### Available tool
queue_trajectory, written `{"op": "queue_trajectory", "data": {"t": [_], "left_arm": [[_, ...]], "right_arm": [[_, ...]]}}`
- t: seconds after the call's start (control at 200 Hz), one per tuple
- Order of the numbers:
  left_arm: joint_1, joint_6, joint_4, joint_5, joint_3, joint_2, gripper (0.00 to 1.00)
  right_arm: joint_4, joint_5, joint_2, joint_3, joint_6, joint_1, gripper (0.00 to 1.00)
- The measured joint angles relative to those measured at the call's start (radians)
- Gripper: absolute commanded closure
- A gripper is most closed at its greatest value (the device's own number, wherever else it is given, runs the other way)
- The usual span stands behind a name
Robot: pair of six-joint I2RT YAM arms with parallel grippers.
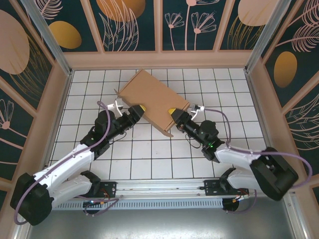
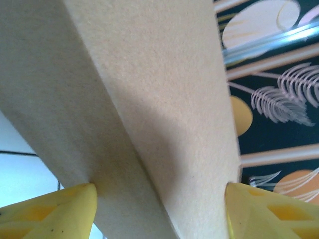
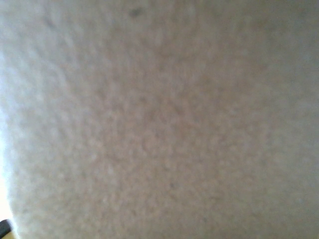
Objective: Fold the paper box
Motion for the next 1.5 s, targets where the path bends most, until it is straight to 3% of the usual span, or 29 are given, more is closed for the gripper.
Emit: {"op": "queue_trajectory", "data": {"t": [0.19, 0.425, 0.741, 0.931, 1.066, 1.501], "left_arm": [[-0.001, 0.064, -0.12, -0.015, 0.0, -0.056, 0.18], [0.0, 0.071, -0.076, 0.008, -0.021, -0.055, 0.11], [0.0, 0.042, 0.094, 0.039, -0.044, 0.043, 0.11], [0.003, 0.002, 0.216, 0.026, -0.08, 0.077, 0.1], [0.013, 0.005, 0.261, 0.016, -0.074, 0.106, 0.15], [0.008, 0.042, 0.167, 0.048, -0.032, 0.166, 0.17]], "right_arm": [[-0.233, -0.091, -0.126, 0.038, -0.125, -0.081, 0.58], [-0.231, -0.236, -0.13, 0.028, -0.119, -0.15, 0.56], [-0.092, -0.302, -0.093, -0.03, -0.012, -0.198, 0.56], [0.095, -0.315, 0.028, -0.065, 0.128, -0.201, 0.57], [0.194, -0.31, 0.097, -0.066, 0.195, -0.204, 0.58], [-0.058, -0.31, -0.068, -0.025, 0.051, -0.213, 0.58]]}}
